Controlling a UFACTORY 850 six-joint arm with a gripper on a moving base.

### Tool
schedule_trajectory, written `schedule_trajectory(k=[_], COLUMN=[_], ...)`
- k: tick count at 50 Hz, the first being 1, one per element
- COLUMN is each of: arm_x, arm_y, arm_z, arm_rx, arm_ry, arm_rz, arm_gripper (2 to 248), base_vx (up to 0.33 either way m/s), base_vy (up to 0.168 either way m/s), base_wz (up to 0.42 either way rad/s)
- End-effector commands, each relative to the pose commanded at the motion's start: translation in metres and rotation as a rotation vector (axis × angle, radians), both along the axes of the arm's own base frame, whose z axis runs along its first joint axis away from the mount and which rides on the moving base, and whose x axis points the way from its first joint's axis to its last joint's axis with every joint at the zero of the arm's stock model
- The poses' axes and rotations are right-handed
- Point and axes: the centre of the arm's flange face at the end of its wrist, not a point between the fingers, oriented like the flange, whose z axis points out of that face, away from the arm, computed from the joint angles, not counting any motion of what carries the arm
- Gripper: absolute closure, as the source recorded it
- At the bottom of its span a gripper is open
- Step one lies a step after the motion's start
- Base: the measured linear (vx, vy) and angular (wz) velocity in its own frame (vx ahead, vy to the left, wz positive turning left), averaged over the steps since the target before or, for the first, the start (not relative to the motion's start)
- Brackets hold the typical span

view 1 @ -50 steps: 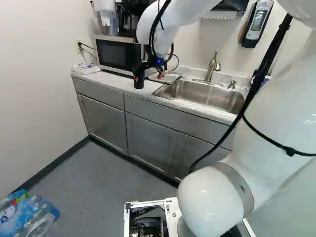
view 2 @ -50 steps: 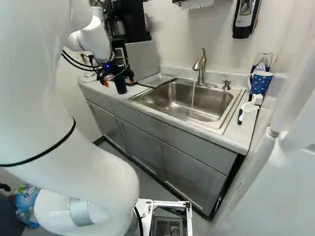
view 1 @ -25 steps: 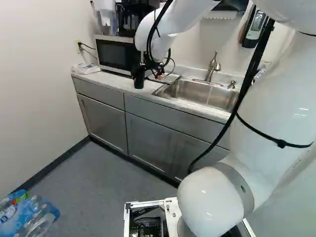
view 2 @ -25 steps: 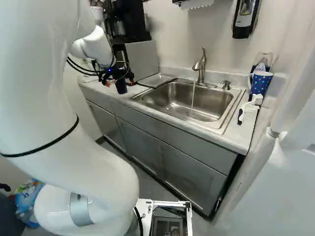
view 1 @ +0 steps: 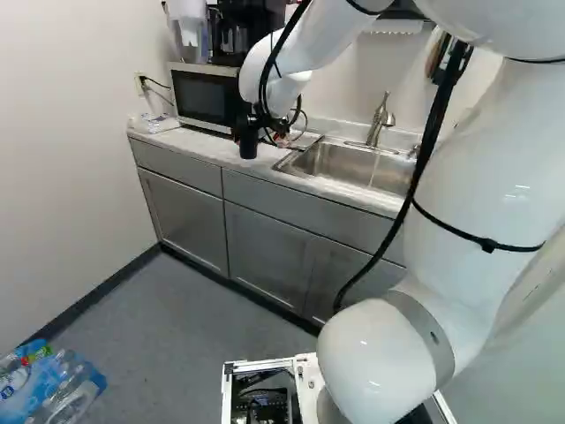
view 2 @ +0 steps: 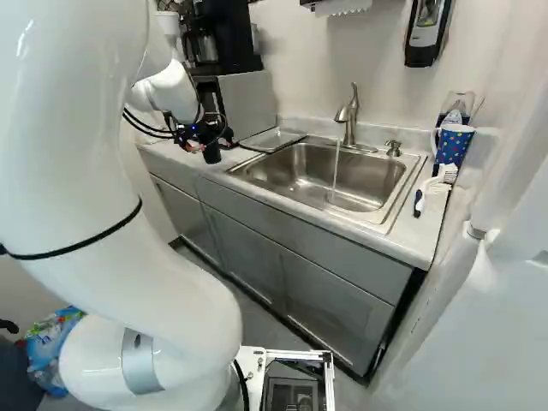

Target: Rinse the cup and place it in the tray

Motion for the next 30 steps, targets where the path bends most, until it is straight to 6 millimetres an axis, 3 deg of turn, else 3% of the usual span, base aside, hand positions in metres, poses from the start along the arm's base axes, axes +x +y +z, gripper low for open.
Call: schedule_trajectory(k=[30], arm_x=[0.019], arm_y=[0.011], arm_z=[-0.024], arm_rx=[0.027], arm_ry=[-0.097], arm_rz=[0.009], arm_gripper=[3], base_vx=[0.0], base_vy=[0.0], base_wz=[0.0])
